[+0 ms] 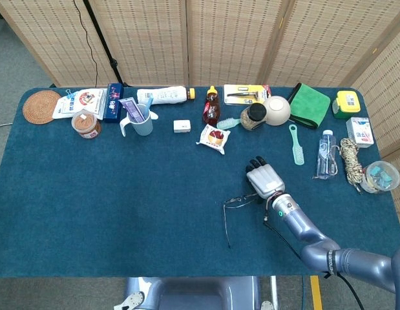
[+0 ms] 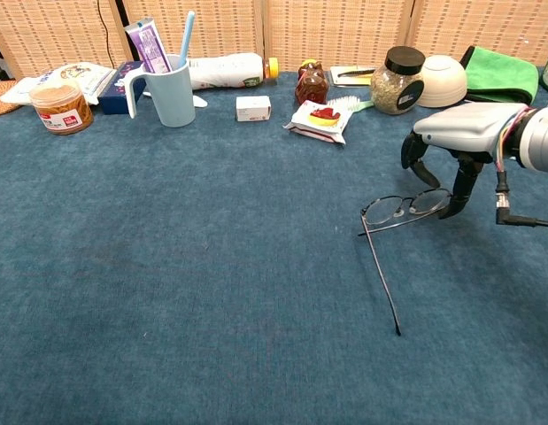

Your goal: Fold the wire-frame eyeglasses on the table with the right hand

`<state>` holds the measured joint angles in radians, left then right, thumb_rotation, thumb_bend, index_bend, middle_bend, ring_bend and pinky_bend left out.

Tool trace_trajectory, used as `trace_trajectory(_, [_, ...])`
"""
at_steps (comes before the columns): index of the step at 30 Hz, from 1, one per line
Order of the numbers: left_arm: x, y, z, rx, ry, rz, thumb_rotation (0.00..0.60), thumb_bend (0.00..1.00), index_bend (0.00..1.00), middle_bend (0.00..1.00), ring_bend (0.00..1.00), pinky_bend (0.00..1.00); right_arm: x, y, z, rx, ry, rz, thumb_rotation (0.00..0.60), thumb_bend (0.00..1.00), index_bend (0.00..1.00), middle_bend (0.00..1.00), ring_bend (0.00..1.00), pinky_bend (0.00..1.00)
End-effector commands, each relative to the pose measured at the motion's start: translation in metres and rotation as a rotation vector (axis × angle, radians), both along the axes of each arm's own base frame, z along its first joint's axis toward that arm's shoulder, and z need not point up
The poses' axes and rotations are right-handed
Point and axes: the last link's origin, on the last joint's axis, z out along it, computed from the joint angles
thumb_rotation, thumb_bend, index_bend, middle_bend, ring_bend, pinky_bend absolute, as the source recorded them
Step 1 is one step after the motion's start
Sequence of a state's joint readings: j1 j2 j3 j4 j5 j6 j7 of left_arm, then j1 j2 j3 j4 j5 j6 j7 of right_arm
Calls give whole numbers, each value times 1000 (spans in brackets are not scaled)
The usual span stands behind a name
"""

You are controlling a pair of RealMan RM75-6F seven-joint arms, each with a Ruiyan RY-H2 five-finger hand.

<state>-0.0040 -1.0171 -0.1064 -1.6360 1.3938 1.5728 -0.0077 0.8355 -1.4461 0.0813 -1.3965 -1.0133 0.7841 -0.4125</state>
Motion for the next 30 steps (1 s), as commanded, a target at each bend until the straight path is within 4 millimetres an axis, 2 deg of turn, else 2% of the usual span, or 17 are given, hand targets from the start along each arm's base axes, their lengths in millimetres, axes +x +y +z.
trace_trajectory(1, [0,0,0,-1,0,1,600,416,0,0,0,0,0,-5,0,-16,-9,-11,600,24,709,295,147,68])
trace_trajectory(9, [1,1,-1,-4,-2,-3,600,416,0,0,0,0,-3,-12,3,-42,-14,-19,600,24,727,313,165,75])
trace_trajectory(16, [3,2,-3,-9,-4,-13,600,416,0,0,0,0,-11,-9,12,-52,11,-28,600,24,480,171,69,41])
trace_trajectory(20, [4,4,-5,-15,-4,-16,600,416,0,0,0,0,-15,-6,25,-79,4,-40,600,24,411,140,46,31])
trace_trajectory(26, [3,5,-6,-17,-2,-14,600,416,0,0,0,0,-5,8,42,-81,-80,-39,600,24,370,122,43,28])
trace_trajectory(30, [4,6,-6,-20,-3,-17,600,416,0,0,0,0,15,25,46,-19,-153,1,600,24,361,120,43,28])
